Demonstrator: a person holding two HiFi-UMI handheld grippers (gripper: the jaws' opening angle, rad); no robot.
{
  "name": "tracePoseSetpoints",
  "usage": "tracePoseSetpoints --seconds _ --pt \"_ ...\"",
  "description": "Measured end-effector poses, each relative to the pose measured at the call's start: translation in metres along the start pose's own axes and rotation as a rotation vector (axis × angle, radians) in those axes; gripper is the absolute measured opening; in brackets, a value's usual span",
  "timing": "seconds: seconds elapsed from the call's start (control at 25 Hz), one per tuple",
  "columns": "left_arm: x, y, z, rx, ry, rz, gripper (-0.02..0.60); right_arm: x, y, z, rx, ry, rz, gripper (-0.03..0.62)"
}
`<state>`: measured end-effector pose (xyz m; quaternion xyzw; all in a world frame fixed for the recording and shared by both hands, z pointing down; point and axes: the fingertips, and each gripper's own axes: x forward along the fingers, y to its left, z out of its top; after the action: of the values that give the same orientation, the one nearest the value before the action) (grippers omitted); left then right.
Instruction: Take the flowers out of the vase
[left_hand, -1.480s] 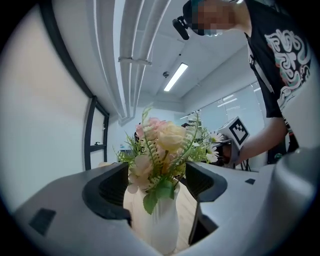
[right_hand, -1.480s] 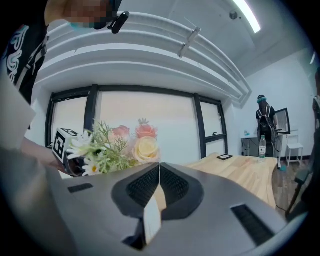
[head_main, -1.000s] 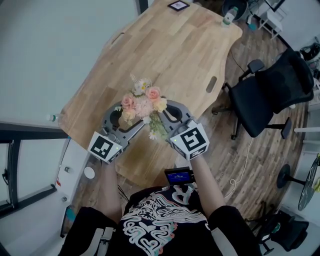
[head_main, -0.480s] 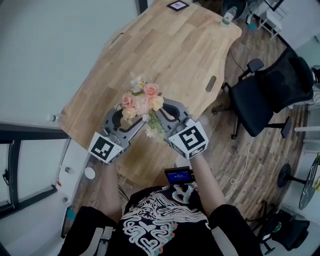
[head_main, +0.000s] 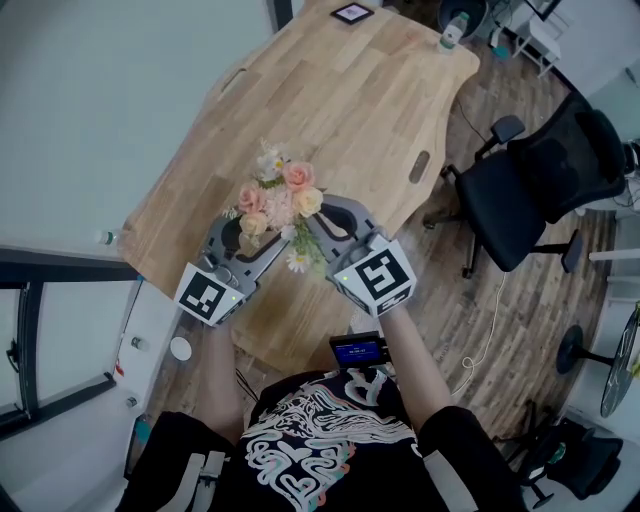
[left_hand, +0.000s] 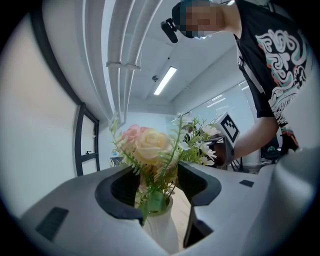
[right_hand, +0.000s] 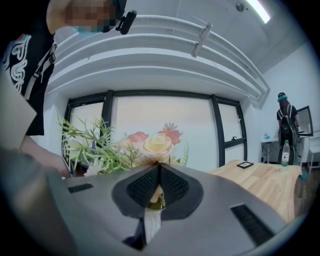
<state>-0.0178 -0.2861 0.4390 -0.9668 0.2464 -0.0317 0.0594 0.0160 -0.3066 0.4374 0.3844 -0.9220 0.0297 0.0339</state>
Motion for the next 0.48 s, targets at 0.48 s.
tracePoseSetpoints --seconds 0.48 --pt "-0.002 0.004 0.015 0.03 0.001 0.005 0.244 -0.002 0.002 0.019 -0.029 0.0 -0.01 0.006"
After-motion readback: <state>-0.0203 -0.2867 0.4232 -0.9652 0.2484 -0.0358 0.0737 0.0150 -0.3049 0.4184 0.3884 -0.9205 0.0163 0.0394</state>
